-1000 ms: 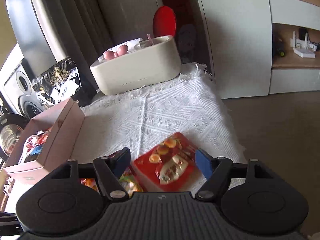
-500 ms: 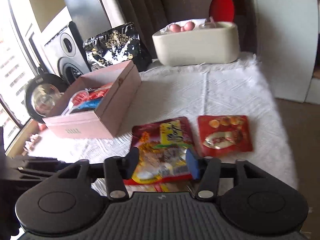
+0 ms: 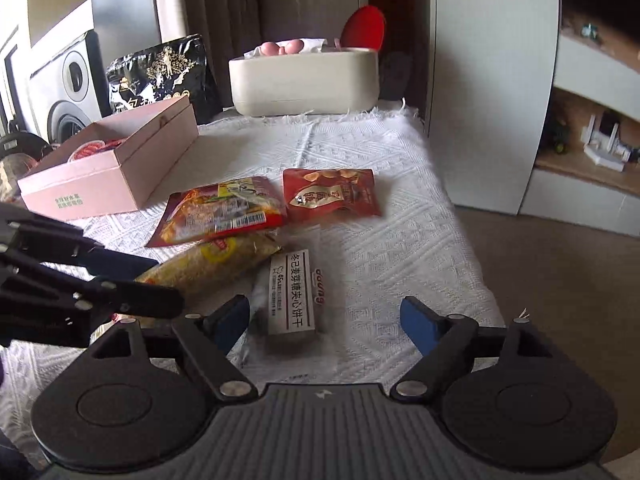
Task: Organize snacks
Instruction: 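Grasp the red egg snack packet with the right gripper while the left gripper holds the yellow packet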
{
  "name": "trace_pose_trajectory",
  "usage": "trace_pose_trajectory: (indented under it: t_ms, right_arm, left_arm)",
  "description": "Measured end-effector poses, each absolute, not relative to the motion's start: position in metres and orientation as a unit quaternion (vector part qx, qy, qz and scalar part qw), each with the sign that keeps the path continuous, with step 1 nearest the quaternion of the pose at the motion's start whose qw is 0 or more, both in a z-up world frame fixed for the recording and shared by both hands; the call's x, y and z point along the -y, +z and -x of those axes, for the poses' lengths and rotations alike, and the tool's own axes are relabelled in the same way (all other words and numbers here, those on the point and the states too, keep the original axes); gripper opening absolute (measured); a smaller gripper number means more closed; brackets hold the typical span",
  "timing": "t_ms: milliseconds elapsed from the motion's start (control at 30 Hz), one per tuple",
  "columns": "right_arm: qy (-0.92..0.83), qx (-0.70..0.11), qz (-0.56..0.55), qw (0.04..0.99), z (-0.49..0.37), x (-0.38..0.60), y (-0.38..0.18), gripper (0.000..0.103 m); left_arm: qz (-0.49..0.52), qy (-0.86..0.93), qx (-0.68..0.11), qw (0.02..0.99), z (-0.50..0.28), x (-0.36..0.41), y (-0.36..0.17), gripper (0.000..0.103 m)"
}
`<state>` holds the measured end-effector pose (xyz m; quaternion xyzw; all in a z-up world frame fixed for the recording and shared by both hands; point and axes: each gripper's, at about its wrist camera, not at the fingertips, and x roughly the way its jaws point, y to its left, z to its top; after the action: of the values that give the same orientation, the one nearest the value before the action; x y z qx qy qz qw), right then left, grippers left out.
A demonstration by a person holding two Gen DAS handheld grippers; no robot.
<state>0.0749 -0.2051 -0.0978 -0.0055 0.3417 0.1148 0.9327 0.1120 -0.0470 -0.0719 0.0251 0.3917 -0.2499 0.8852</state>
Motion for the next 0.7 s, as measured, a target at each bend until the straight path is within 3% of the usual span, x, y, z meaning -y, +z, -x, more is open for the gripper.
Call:
trace_pose_trajectory:
  t_ms: [433,600,700]
  right_arm:
    - [0.115,-0.333,0.006,0.936,-0.074,0.204,-0.099,0.088]
    - [0.132,-0.355,-0.011,0.926,-0.077,0.209,-0.098,0.103]
    - [0.138,-0.371,-0.007,0.918,-0.081,0.209,-0.095,0.103]
  left_arm:
    - [-0.006,-0.138,-0.396,0.908,-0.059,-0.022,-0.054,0.035]
    - [0.035,-0.09,-0.399,0.912,-0.043,-0.057,-0.055,0.035]
    - [0.038,-0.09,-0.401,0.911,-0.046,-0.057,-0.059,0.035]
